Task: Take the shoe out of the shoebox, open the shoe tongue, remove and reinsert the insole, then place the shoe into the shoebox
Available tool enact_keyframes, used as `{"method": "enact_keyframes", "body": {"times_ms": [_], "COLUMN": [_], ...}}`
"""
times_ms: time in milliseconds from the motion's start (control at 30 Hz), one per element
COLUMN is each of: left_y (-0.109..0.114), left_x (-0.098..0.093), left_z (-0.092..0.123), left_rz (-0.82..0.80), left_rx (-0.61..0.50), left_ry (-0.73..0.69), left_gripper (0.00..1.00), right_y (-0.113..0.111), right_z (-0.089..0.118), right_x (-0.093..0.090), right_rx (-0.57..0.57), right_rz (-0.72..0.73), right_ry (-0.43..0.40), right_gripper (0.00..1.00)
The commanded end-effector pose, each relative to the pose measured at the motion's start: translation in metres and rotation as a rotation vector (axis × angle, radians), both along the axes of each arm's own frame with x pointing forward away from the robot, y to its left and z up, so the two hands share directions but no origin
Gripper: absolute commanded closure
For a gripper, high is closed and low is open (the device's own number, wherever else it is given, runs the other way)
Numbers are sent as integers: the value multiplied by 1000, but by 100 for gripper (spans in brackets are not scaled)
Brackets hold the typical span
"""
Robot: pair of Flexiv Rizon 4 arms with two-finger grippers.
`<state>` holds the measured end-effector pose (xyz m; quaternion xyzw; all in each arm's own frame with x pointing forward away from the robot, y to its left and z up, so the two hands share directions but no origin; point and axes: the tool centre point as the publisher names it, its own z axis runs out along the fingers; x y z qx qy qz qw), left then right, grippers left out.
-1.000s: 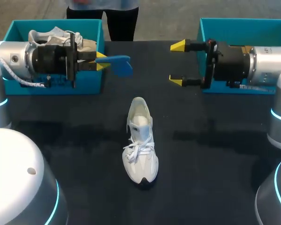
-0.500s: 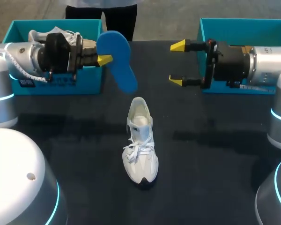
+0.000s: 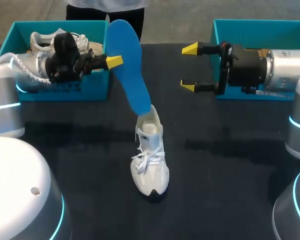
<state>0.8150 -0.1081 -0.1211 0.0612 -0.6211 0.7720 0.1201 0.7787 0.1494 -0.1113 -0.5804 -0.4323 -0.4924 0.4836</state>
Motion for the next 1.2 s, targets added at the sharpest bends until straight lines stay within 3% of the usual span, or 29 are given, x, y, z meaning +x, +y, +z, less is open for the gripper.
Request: {"method": "enact_keyframes", "body": {"times_ms": [33, 300, 633, 1200], "left_y": [-2, 5, 10, 1], "left_x": [-7, -22, -34, -28], "left_z": [8, 18, 7, 2], "left_rz": [-63, -142, -208, -212], "left_rx": [-1, 25, 112, 93], "left_ry": [440, 722, 1034, 1204], "left_gripper": [100, 100, 100, 100], "right_y": [1, 1, 1, 1], "right_z": [1, 1, 1, 1], "right_x": [0, 0, 0, 0], "right_rx": [-6, -6, -6, -6], "right_rz": [-1, -1, -1, -1], "right_ry": [2, 2, 2, 2], "right_gripper": [0, 0, 0, 0]}}
